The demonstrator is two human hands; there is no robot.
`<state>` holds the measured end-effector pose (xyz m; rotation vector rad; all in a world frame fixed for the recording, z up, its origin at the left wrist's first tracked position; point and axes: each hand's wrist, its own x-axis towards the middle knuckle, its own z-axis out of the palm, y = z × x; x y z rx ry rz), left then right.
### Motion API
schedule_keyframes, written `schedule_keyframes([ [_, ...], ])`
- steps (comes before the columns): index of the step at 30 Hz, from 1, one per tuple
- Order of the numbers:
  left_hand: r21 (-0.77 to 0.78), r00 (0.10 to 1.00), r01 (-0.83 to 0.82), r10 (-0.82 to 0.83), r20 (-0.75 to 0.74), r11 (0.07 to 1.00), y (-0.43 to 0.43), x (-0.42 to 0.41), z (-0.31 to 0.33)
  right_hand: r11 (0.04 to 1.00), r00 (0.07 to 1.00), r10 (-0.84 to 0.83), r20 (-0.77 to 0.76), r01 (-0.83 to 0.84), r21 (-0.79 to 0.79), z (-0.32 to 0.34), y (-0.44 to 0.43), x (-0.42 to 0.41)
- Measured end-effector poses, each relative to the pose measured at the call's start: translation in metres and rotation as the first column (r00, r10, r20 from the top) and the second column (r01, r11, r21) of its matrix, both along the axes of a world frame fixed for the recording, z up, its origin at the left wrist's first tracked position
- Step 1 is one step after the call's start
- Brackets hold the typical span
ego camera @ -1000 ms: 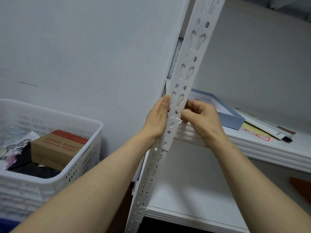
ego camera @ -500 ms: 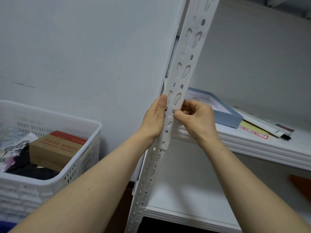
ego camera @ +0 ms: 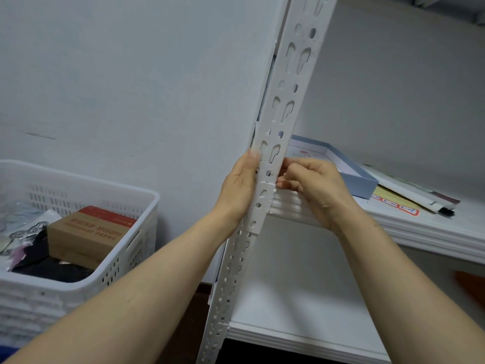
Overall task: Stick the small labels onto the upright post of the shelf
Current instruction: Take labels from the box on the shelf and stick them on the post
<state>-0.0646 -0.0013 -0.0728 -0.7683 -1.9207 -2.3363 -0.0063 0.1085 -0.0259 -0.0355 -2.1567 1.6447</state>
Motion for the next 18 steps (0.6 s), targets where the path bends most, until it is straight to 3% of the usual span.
schedule_keyframes([
  [6,-0.024,0.998,-0.067,0.066,-0.018,0.998,0.005,0.008,-0.006,0.997,0.999,0.034,0.033,-0.031,-0.073,0.004,0.002,-0.002],
  [18,0.089,0.991,-0.131,0.134,-0.025,0.987,0.013,0.009,-0.006,1.000,0.998,0.028,0.051,-0.028,-0.007,-0.001,0.009,-0.006],
])
